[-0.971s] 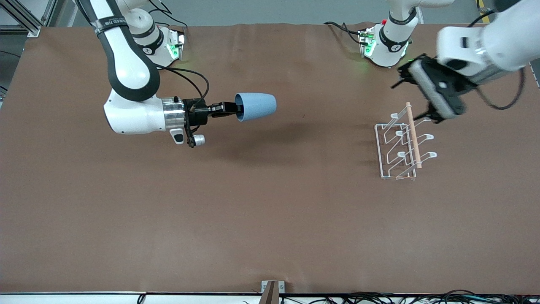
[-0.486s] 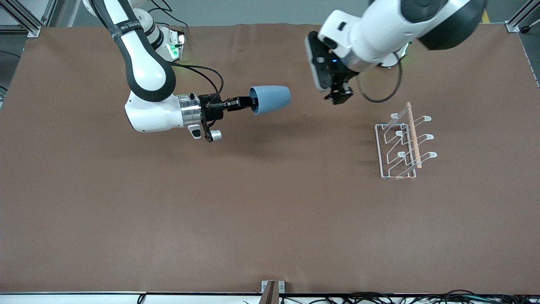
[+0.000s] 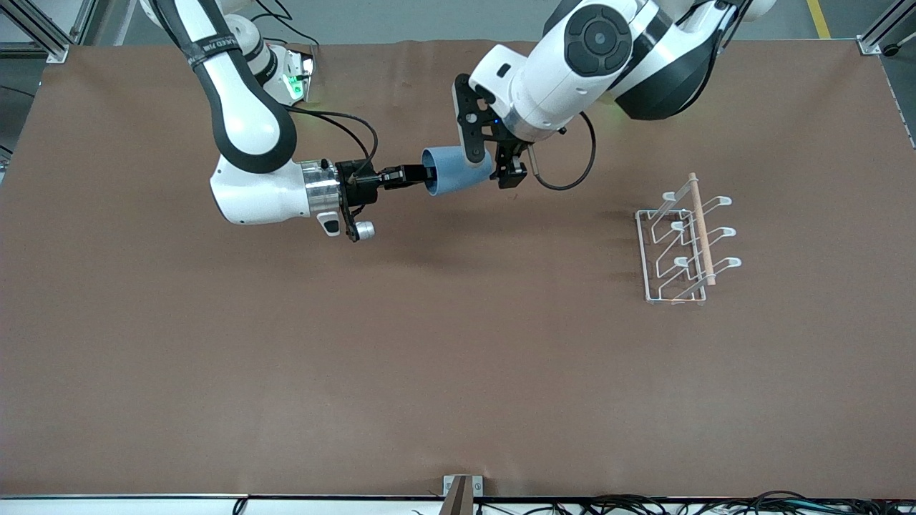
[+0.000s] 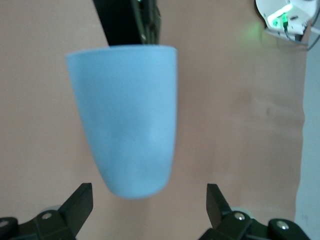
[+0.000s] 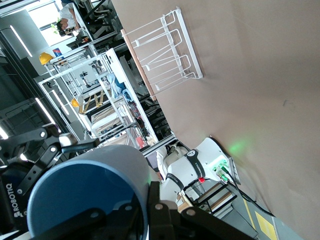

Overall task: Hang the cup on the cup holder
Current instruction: 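Grasp the cup's rim with the left gripper from the right gripper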

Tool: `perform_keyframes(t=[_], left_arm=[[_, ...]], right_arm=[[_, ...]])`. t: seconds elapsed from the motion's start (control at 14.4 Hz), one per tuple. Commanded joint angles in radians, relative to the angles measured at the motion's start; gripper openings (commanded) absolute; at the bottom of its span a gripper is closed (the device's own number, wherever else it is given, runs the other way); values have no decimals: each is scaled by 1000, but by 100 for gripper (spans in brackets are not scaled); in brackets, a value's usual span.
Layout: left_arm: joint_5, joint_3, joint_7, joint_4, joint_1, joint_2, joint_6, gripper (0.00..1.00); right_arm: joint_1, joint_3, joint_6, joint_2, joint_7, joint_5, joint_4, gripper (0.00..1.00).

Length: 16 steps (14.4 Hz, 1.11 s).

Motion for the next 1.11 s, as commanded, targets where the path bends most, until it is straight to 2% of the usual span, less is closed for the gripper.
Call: perform_keyframes(t=[0.0, 0.35, 0.56, 0.76, 0.9, 0.97, 1.04], left_arm=[[-68, 1, -14, 22, -3, 36, 44, 100], [-105, 1, -32, 22, -1, 73, 130, 100], [-145, 1, -34, 17, -1, 76, 173, 90], [-142, 1, -28, 10, -3, 84, 170, 65], [-139, 1, -28, 10, -12, 86, 169, 54], [-125, 1, -11, 11, -12, 84, 166, 42], [-109, 0, -6, 11, -4, 83, 160, 36]], right_arm=[[6, -4, 3, -15, -15, 27, -18, 0], [16, -4, 3, -15, -13, 28, -18, 0], [16, -4, 3, -15, -13, 28, -18, 0], [16, -4, 3, -17, -13, 28, -18, 0], [16, -4, 3, -17, -13, 28, -18, 0], [16, -4, 3, -17, -13, 28, -18, 0], [16, -4, 3, -17, -13, 28, -18, 0]])
